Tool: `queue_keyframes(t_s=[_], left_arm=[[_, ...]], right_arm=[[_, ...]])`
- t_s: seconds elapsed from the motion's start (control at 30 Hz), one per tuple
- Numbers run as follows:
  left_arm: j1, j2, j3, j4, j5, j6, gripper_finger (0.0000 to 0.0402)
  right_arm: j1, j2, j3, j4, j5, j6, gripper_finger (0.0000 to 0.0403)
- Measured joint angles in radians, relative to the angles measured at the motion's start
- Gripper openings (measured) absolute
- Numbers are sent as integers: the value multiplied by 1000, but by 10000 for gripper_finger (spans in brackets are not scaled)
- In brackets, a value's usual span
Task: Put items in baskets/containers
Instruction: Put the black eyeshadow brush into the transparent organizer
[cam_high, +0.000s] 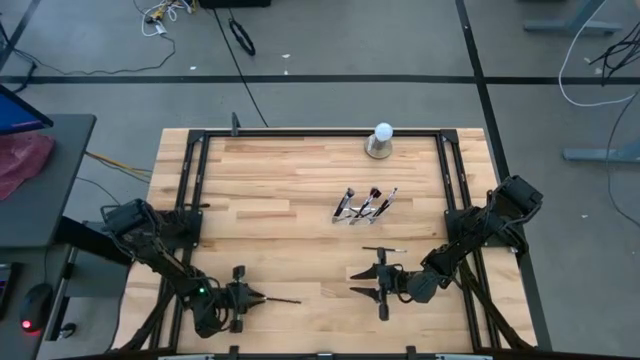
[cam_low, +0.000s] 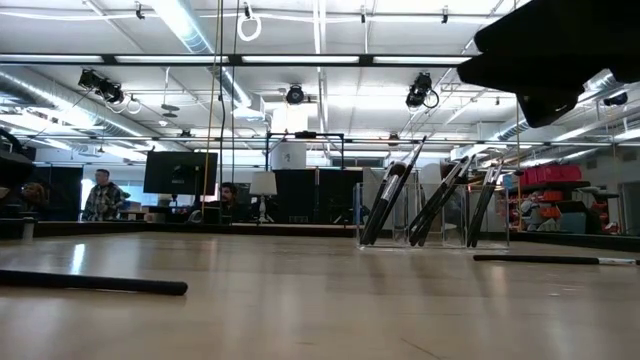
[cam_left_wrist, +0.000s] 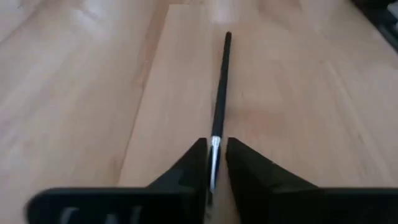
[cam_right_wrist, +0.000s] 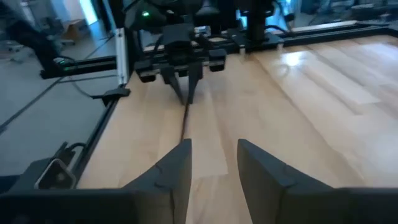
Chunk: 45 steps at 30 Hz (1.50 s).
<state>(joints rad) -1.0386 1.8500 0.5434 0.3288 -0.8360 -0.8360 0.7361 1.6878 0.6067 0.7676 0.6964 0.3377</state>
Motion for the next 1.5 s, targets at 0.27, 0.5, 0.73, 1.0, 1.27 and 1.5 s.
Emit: queue_keyframes(t_s=[0.27, 0.5, 0.73, 1.0, 1.27, 1.5], left_arm=[[56, 14, -1, 53, 0, -20, 16], [218, 27, 46, 225, 104, 93, 13], [414, 26, 194, 247, 291, 148, 18], [532, 25, 341, 247, 475, 249, 17], [555, 22, 406, 232, 537, 307, 18], [554, 21, 407, 203, 512, 307, 27]], right_arm=[[0, 0, 0, 18, -89, -11, 129], [-18, 0, 78, -148, -124, -14, 158], [-84, 0, 276, -638, -172, -54, 208], [-128, 0, 325, -776, -246, -193, 207], [-134, 11, 326, -762, -288, -180, 142], [-123, 11, 326, -687, -287, -162, 18]])
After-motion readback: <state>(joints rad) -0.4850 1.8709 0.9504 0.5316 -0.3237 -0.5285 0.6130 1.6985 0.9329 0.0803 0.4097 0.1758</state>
